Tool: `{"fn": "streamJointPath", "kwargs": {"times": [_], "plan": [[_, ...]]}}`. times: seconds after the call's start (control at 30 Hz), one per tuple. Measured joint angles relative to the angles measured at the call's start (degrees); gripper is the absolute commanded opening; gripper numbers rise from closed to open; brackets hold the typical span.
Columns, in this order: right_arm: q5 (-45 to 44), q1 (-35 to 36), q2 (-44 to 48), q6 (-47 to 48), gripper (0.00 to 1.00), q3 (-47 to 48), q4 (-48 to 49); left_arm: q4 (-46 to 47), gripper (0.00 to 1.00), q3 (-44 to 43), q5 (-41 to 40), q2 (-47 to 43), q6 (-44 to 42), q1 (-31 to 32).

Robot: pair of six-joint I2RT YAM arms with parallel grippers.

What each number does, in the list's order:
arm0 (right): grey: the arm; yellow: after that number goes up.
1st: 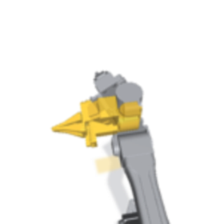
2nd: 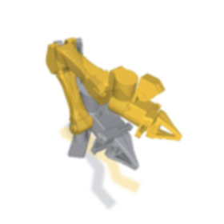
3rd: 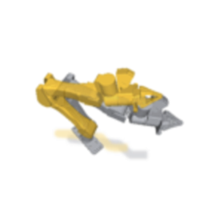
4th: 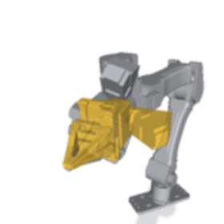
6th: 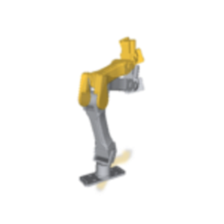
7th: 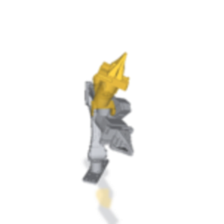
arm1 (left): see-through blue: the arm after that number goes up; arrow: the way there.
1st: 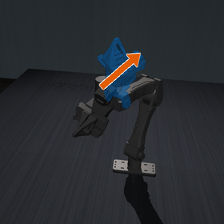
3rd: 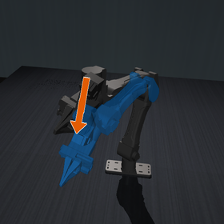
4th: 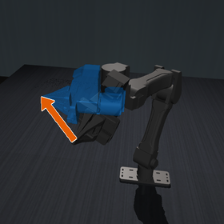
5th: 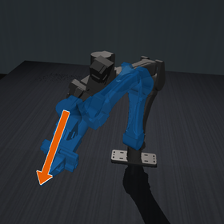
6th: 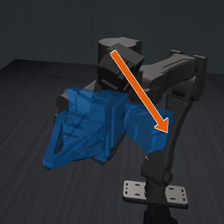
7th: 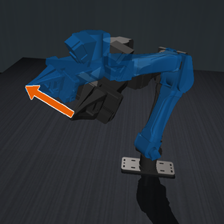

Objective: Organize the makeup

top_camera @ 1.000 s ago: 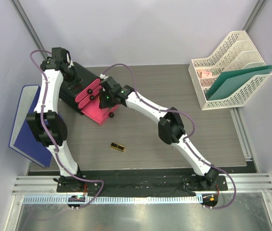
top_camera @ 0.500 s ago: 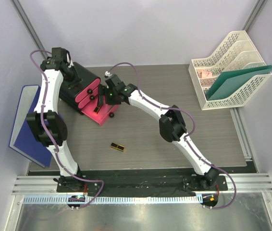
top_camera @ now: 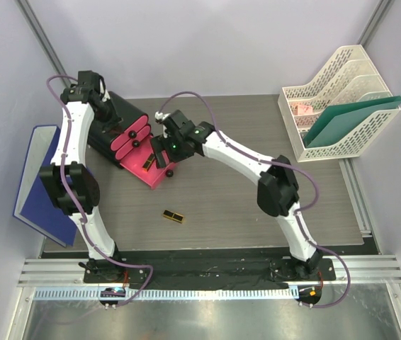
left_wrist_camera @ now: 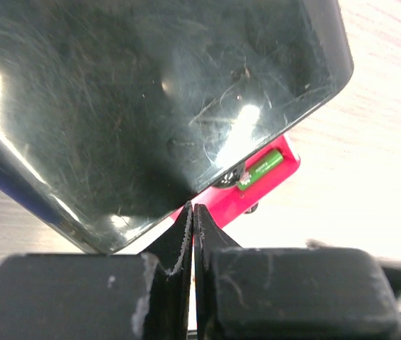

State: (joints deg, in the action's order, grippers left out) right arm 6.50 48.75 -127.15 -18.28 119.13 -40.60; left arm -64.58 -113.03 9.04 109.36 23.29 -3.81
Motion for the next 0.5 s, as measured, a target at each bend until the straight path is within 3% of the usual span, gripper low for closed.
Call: {"fn": "streamJointPath", "kwargs": {"times": [0.2, 0.5], "plan": [[-1.9, 7.2, 9.7, 7.4, 0.86, -6.1, -5.7, -2.5, 0.00, 0.0, 0.8, 1.1, -0.1, 0.1], [-4.8, 19.1, 7.8, 14.9, 0.87, -15.5, -13.3, -3.6, 0.00, 0.0, 1.1, 1.8, -0.3, 0.2]]}}
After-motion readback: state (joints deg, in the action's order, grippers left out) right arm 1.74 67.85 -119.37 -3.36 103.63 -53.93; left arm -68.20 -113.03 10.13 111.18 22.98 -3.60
